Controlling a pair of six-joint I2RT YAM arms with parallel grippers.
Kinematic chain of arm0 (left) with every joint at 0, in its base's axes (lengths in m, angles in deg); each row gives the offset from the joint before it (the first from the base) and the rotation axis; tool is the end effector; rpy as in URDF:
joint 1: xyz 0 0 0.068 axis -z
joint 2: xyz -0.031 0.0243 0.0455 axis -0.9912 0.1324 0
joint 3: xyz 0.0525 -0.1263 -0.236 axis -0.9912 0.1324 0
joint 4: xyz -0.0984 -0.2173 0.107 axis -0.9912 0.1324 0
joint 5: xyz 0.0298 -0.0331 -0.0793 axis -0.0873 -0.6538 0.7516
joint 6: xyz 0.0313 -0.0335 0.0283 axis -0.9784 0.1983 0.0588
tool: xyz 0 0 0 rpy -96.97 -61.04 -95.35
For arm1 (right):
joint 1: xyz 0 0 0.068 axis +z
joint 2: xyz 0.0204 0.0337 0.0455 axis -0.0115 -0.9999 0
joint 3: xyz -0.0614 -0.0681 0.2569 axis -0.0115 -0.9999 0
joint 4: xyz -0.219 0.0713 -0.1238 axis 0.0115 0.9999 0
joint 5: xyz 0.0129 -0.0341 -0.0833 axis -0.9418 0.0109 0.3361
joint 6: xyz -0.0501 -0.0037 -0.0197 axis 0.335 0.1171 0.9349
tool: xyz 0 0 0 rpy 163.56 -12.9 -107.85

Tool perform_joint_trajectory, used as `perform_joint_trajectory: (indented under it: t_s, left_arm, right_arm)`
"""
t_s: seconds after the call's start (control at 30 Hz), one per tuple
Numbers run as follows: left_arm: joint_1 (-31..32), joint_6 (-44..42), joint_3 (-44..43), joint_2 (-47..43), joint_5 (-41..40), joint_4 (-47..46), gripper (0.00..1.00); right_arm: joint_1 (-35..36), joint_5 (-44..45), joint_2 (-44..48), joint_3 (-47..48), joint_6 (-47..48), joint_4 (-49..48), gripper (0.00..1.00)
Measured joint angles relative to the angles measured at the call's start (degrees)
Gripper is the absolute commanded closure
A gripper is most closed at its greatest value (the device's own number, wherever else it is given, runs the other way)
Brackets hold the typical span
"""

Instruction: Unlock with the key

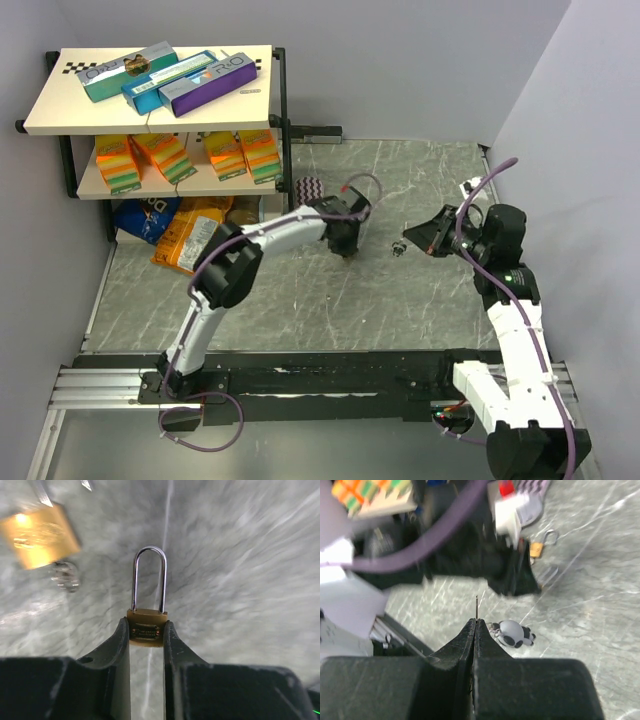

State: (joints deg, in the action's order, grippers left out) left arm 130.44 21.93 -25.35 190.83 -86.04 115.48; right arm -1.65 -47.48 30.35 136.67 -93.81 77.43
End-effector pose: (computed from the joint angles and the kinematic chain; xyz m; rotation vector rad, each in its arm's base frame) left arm 0.3240 -0.3593 0.1822 0.3149 2.6750 -0.4599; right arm 0.1756 0.0161 0.3412 -0.0438 1.9410 0.9300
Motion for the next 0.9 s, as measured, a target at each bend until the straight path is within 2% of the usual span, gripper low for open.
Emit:
perform_joint_trajectory:
  t_s: [0.27,0.57,0.9]
  left_arm:
    - [-7.15,13.53,2.80,-11.41,9.66,-4.24,0.99]
    - [-6.38,24.87,10.91,-22.16,15.21,-14.27,0.99]
    - [-6.23,29.42,17.79,-24.76,15.82,-16.26,0.99]
  right_arm:
    - [8.92,-1.29,-3.56,-2.36,2.47,-2.60,1.00]
    - [10.58,-2.23,-10.32,-5.27,0.28,-5.38,1.00]
    - [12.81,-0.96,-15.32,-4.76,-2.23,-8.70,1.00]
